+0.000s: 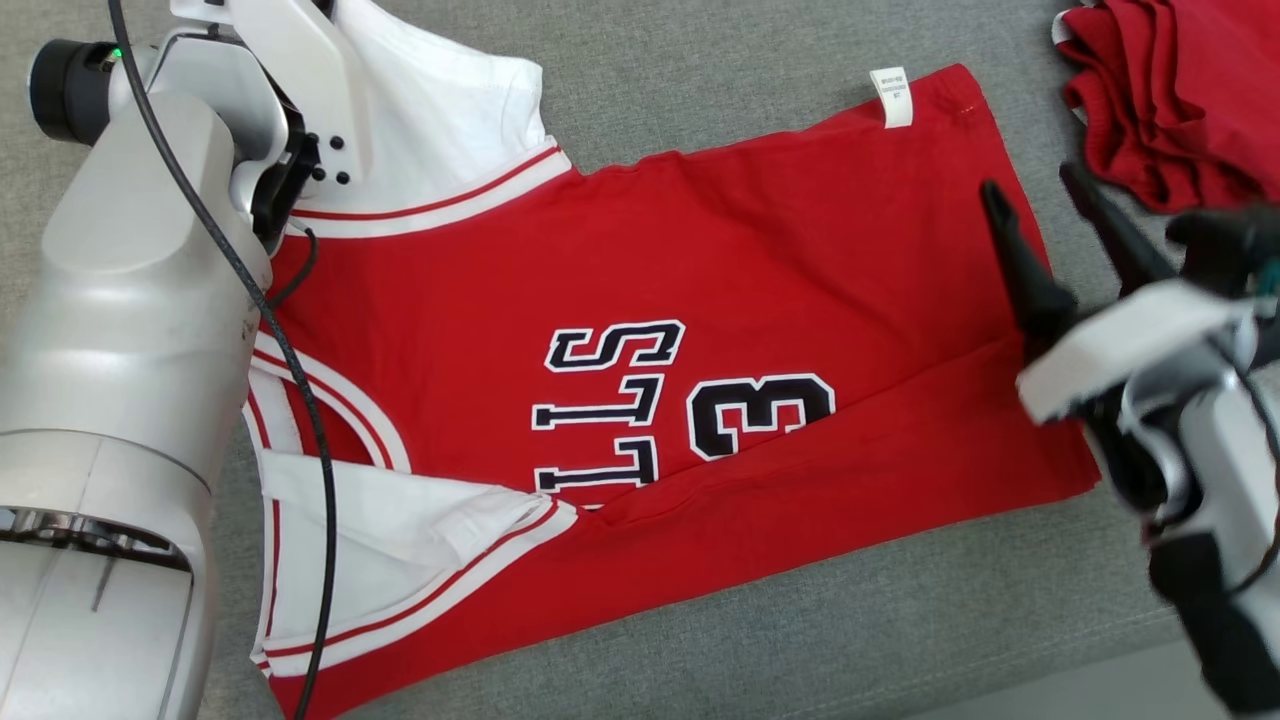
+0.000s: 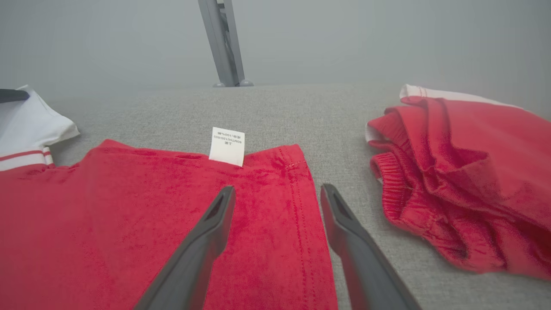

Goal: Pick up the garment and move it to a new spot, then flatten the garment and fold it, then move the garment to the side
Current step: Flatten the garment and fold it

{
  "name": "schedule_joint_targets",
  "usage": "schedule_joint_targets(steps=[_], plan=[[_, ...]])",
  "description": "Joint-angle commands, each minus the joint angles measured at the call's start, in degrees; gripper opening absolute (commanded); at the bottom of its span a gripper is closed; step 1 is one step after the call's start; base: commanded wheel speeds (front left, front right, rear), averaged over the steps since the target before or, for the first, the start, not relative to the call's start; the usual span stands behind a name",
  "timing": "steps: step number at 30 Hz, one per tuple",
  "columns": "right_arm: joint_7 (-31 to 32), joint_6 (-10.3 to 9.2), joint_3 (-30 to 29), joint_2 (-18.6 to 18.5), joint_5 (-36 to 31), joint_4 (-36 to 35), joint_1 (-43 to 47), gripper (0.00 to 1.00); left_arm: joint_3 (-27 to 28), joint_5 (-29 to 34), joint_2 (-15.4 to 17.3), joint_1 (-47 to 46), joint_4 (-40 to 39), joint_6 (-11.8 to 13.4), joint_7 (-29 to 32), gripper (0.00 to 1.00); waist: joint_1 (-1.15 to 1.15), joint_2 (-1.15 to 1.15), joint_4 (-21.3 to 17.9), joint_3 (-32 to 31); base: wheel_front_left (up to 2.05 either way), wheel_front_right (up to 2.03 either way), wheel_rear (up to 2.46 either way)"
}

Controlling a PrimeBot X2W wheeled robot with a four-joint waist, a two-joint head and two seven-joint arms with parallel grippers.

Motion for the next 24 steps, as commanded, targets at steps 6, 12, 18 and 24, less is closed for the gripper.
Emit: schedule_joint_targets(steps=[6, 12, 18, 24], plan=[[16.4, 0.02, 1.2, -2.5, 4.1, 6.7, -12.0, 1.00, -1.3, -0.3, 1.1, -1.8, -1.4, -0.9, -0.8, 0.00, 0.00, 0.00, 0.7, 0.6, 0.00, 0.00, 0.00], [26.8, 0.02, 2.7, -1.9, 6.3, 12.4, -18.8, 1.00, -2.6, -0.2, 1.4, -2.3, -2.6, -1.2, -0.3, 0.00, 0.00, 0.00, 1.4, 1.1, 0.00, 0.00, 0.00], [28.5, 0.02, 4.0, -1.8, 7.1, 18.0, -23.0, 1.00, -3.7, 0.0, 1.6, -2.5, -4.0, -1.3, 0.2, 0.00, 0.00, 0.00, 2.2, 2.0, 0.00, 0.00, 0.00], [28.1, 0.02, 6.9, -2.1, 8.2, 22.4, -25.3, 0.97, -4.5, -0.1, 1.8, -2.2, -5.2, -1.2, 0.8, 0.00, 0.00, 0.00, 3.0, 2.8, 0.00, 0.00, 0.00]])
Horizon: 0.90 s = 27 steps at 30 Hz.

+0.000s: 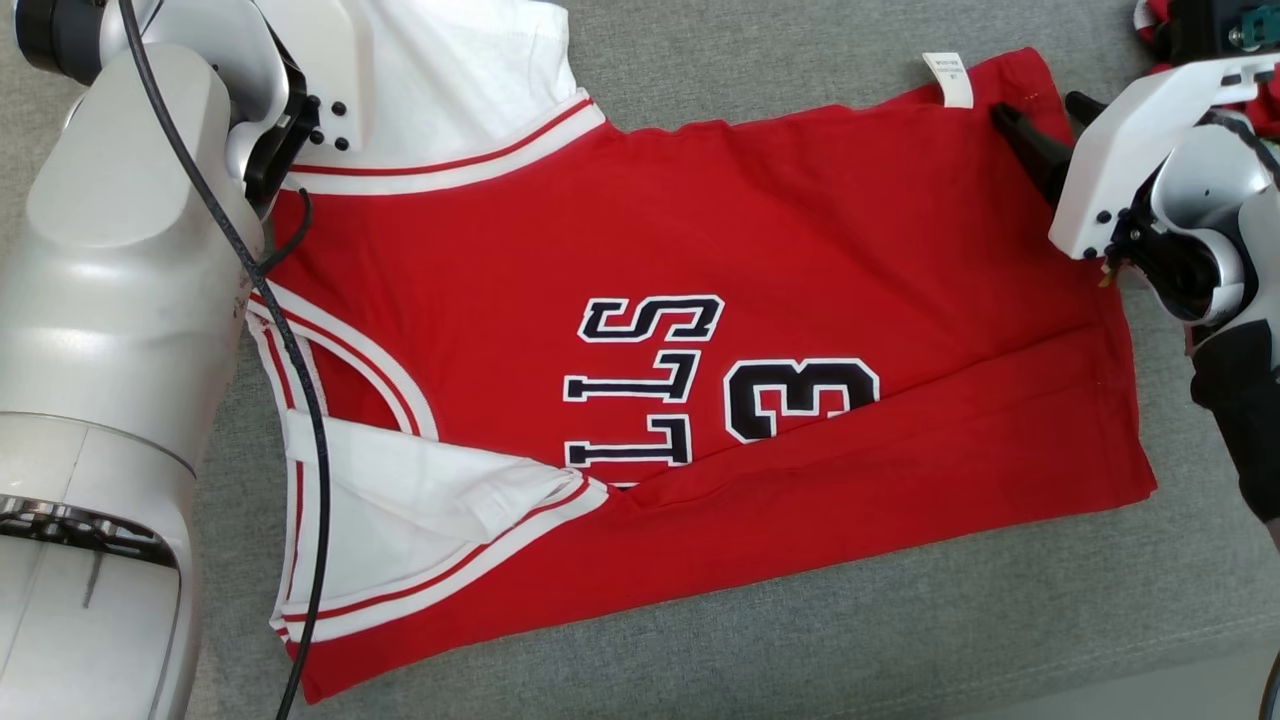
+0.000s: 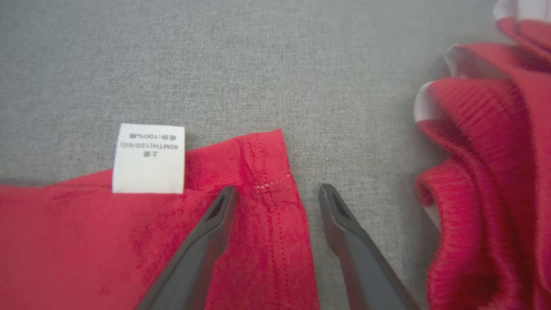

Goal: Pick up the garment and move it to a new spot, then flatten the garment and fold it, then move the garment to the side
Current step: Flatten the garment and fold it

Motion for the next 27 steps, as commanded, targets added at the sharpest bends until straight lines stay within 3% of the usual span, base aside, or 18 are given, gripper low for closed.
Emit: schedule_joint_targets(steps=[1, 2, 3, 4, 5, 6, 12, 19, 27], plan=[[-0.5, 0.02, 0.8, -0.4, 0.5, 1.2, -0.9, 0.87, -0.2, 0.1, 0.4, -0.8, -0.5, 0.0, 0.2, 0.00, 0.00, 0.00, 0.2, 0.2, 0.00, 0.00, 0.00], [-1.0, 0.02, 1.5, -0.6, 0.5, 1.6, -1.2, 0.83, -0.3, 0.1, 0.6, -0.7, -0.7, -0.1, 0.2, 0.00, 0.00, 0.00, 0.3, 0.3, 0.00, 0.00, 0.00], [-1.5, 0.02, 1.9, -0.7, 0.7, 2.2, -1.6, 0.41, -0.4, 0.0, 0.6, -0.6, -0.9, -0.1, 0.2, 0.00, 0.00, 0.00, 0.4, 0.4, 0.00, 0.00, 0.00], [-1.8, 0.02, 2.5, -0.8, 1.0, 2.8, -1.9, 0.18, -0.5, 0.0, 0.8, -0.5, -1.1, -0.1, 0.3, 0.00, 0.00, 0.00, 0.5, 0.4, 0.00, 0.00, 0.00], [-2.3, 0.01, 3.0, -1.0, 0.8, 3.2, -2.4, 0.18, -0.6, 0.0, 1.0, -0.3, -1.2, 0.1, 0.2, 0.00, 0.00, 0.00, 0.6, 0.4, 0.00, 0.00, 0.00], [-2.5, 0.01, 3.6, -1.1, 1.0, 3.6, -2.9, 0.00, -0.7, 0.0, 1.2, -0.2, -1.5, 0.2, 0.0, 0.00, 0.00, 0.00, 0.6, 0.4, 0.00, 0.00, 0.00], [-4.7, 0.01, 5.4, -1.9, 2.3, 4.0, -5.4, 0.00, -0.8, 0.0, 2.1, 0.3, -3.4, 0.4, -1.9, 0.00, 0.00, 0.00, 0.7, 0.0, 0.00, 0.00, 0.00], [-12.4, 0.01, 5.7, -4.0, 2.4, 5.1, -8.6, 0.00, 0.4, -0.8, 3.7, -0.2, -7.9, 0.7, -9.0, 0.00, 0.00, 0.00, 1.3, -0.3, 0.00, 0.00, 0.00], [-15.0, 0.01, 8.2, -5.4, 7.5, 5.9, -5.6, 0.00, 1.7, -5.1, 4.5, 5.5, -13.5, -0.1, -13.8, 0.00, 0.00, 0.00, 2.8, -2.1, 0.00, 0.00, 0.00]])
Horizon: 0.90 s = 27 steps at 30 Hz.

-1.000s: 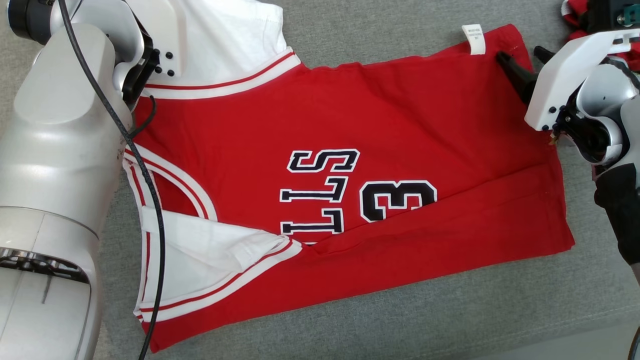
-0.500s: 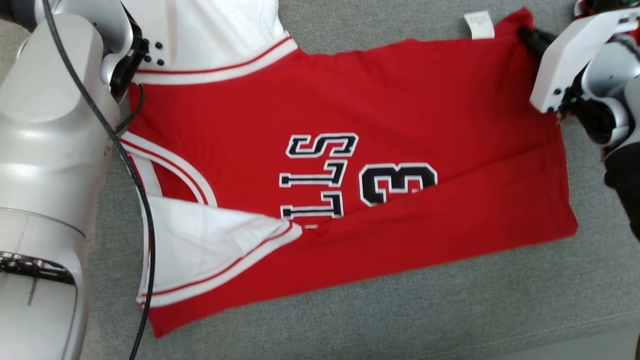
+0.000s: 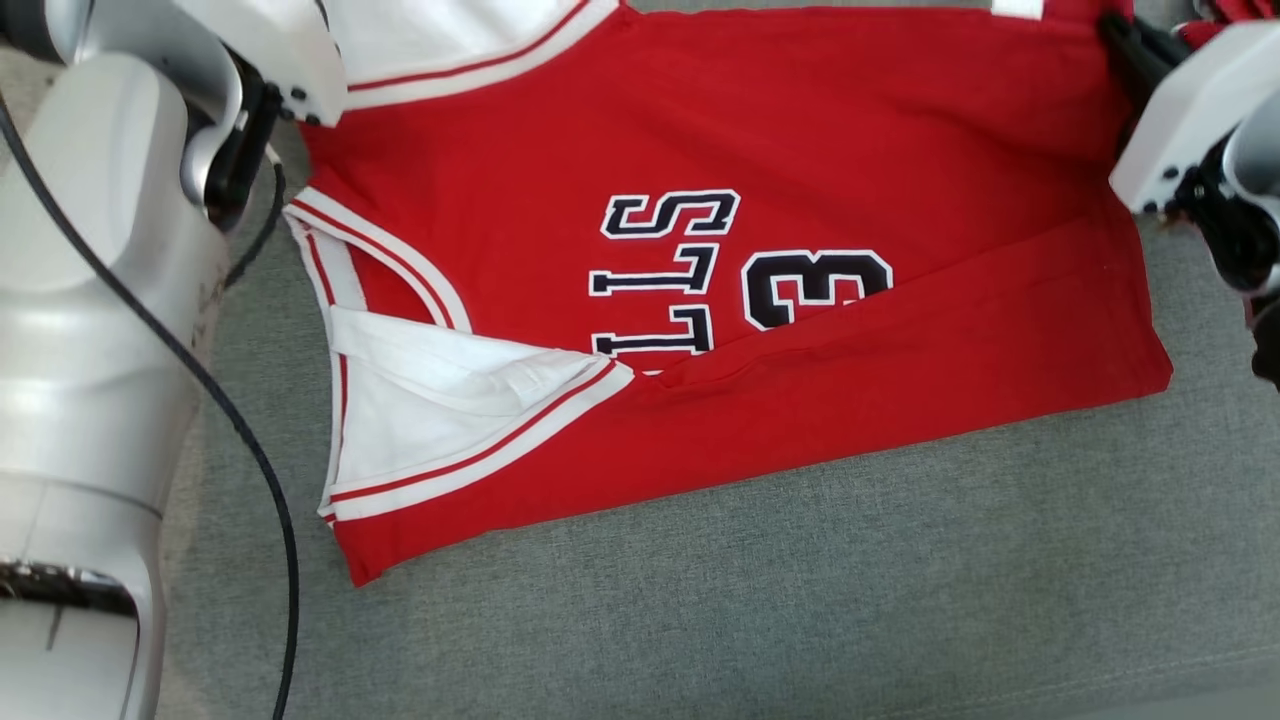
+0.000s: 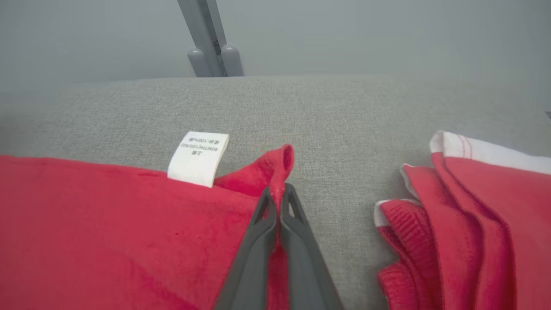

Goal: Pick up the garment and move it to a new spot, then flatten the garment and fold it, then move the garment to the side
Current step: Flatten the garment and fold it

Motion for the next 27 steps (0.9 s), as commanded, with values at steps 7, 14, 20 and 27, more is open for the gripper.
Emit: schedule_joint_targets(steps=[7, 14, 20, 27], plan=[[-1.3, 0.00, 2.2, -4.6, 5.0, -3.2, 6.7, 0.00, 0.6, -7.2, 2.7, 12.0, -13.0, -0.4, 2.0, 0.00, 0.00, 0.00, 1.7, -3.4, 0.00, 0.00, 0.00], [-2.6, 0.00, 3.2, -9.0, 8.2, -8.1, 13.4, 0.00, 1.4, -11.1, 6.6, 28.7, -34.9, 3.4, 7.2, 0.00, 0.00, 0.00, 3.0, -6.0, 0.00, 0.00, 0.00], [-3.0, 0.00, 2.8, -11.7, 9.3, -12.2, 18.3, 0.00, 3.1, -14.2, 9.5, 43.0, -55.1, 9.8, 11.5, 0.00, 0.00, 0.00, 4.0, -7.7, 0.00, 0.00, 0.00], [-1.2, 0.00, 1.5, -13.7, 9.0, -15.7, 22.3, 0.00, 2.3, -18.2, 11.1, 53.5, -67.9, 13.4, 17.0, 0.00, 0.00, 0.00, 4.6, -8.1, 0.00, 0.00, 0.00]])
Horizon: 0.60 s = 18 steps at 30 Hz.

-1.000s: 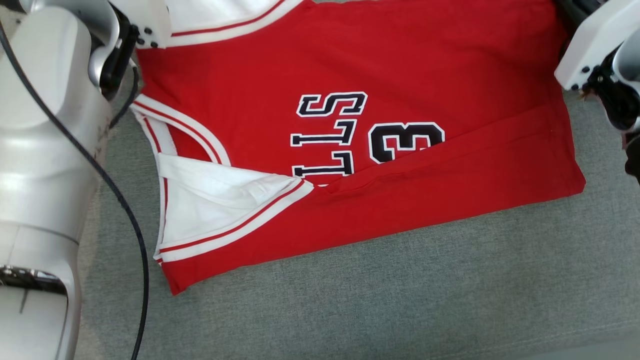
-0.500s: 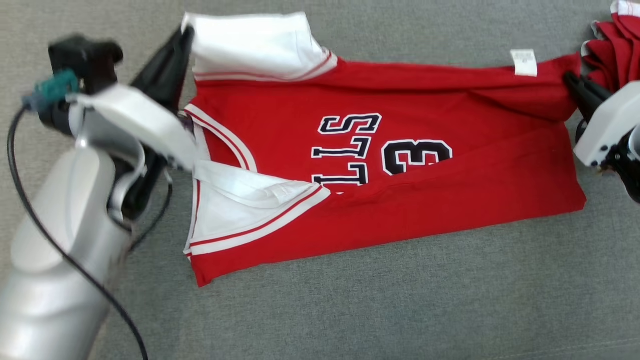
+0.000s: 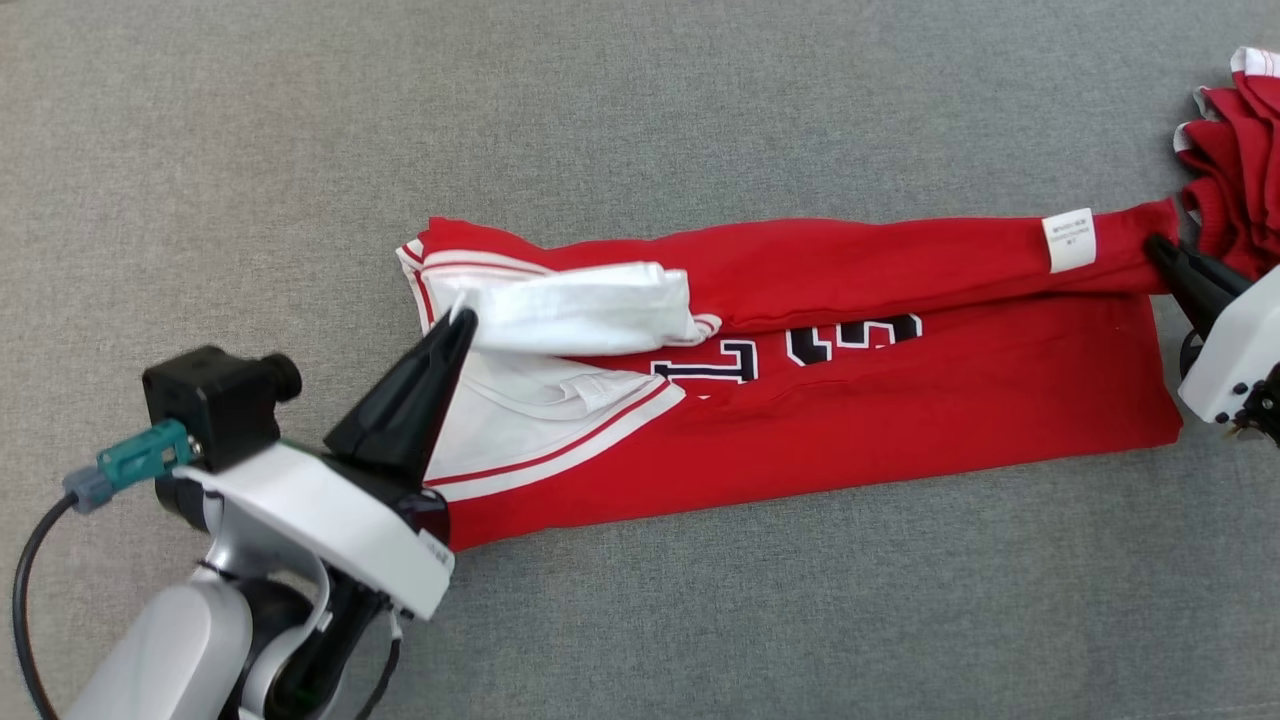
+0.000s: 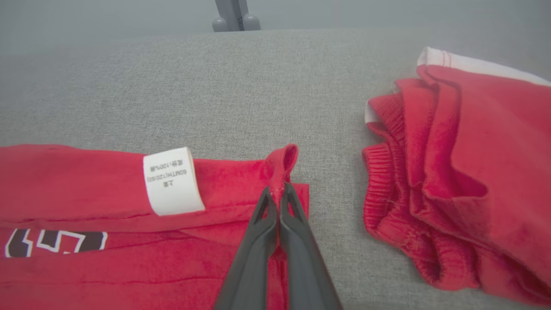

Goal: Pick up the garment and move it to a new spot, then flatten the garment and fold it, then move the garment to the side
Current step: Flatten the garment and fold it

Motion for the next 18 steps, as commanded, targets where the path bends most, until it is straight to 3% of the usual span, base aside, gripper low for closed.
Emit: schedule_joint_targets(steps=[1, 8, 14, 16, 17, 18], plan=[[0.3, 0.00, -0.5, -0.5, -0.4, -0.5, 0.8, 0.00, 0.3, -0.6, 0.5, 1.3, -0.8, 0.5, 0.4, 0.00, 0.00, 0.00, 0.0, 0.0, 0.00, 0.00, 0.00], [1.1, 0.00, -3.2, -0.4, -1.9, -0.7, 4.2, 0.00, 0.2, -2.0, 1.4, 6.8, -4.0, 2.3, 1.5, 0.00, 0.00, 0.00, 0.4, 0.2, 0.00, 0.00, 0.00], [1.6, 0.00, -4.6, 1.3, -3.4, -0.3, 6.6, 0.00, -0.4, -2.6, 0.1, 8.1, 1.1, 2.7, 0.7, 0.00, 0.00, 0.00, 0.5, 0.4, 0.00, 0.00, 0.00], [1.6, 0.00, -5.1, 2.0, -3.7, 0.2, 7.0, 0.41, -0.6, -2.8, -1.1, 7.1, 3.9, 2.1, -0.4, 0.00, 0.00, 0.00, 0.5, 0.4, 0.00, 0.00, 0.00], [1.5, 0.00, -5.2, 2.3, -4.0, 0.4, 7.2, 0.56, -1.1, -2.6, -1.2, 6.7, 5.4, 1.7, -0.4, 0.00, 0.00, 0.00, 0.4, 0.3, 0.00, 0.00, 0.00], [1.0, 0.00, -5.5, 2.5, -4.6, 0.7, 7.2, 1.00, -1.2, -2.3, -1.5, 6.2, 6.6, 1.6, -0.8, 0.00, 0.00, 0.00, 0.4, 0.2, 0.00, 0.00, 0.00]])
